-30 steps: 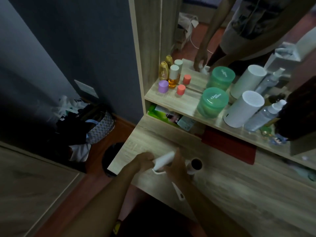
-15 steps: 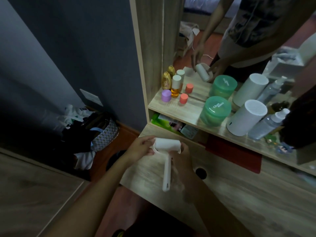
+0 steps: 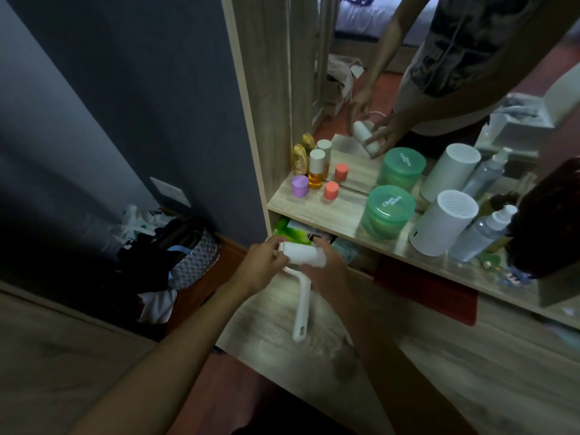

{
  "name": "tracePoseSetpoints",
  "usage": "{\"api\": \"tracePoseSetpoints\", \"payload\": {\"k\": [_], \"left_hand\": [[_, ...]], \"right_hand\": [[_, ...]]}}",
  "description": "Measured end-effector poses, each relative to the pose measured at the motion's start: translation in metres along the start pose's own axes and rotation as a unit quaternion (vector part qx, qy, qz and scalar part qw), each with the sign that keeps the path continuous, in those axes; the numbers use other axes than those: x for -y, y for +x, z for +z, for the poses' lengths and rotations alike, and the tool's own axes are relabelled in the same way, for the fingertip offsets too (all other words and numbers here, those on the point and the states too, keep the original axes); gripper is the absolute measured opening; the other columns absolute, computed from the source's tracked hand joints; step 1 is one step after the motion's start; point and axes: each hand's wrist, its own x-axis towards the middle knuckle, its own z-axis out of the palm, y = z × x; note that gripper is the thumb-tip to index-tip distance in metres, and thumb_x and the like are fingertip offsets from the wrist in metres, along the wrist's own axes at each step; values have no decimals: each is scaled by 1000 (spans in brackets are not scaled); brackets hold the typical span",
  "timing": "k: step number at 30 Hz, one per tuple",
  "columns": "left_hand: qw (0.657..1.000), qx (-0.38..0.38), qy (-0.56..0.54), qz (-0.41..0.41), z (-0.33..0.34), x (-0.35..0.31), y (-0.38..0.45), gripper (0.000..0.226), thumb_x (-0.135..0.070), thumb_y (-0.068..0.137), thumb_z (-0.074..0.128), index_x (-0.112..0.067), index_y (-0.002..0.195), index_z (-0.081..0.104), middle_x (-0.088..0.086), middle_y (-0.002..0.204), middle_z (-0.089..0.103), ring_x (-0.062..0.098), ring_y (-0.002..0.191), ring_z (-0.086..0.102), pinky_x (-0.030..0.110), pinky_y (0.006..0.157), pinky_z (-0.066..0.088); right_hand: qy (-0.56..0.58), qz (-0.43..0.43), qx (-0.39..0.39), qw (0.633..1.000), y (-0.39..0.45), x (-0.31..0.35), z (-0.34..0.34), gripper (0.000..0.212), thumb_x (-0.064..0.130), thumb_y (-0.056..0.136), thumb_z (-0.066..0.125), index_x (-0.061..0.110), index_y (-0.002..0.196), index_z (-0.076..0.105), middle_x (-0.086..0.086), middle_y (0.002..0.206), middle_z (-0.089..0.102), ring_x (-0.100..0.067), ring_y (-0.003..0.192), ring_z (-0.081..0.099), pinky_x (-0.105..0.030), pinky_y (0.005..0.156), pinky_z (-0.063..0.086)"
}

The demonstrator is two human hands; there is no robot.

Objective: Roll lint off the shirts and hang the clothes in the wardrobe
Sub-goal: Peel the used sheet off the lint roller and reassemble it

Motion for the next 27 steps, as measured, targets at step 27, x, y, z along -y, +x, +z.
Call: {"api": "tracePoseSetpoints", "payload": {"k": [27], "left_hand": [[996,31,64,52,-16,-19,-6,33,-14,80,68,-10,112,64,-3,88,65,5,72,59,5,57,41]], "right_hand": [[-225,-92,161,956,4,20,-24,66,51,80,65,29,138,43,-11,125,51,-29,114,52,-43,94,47]]}}
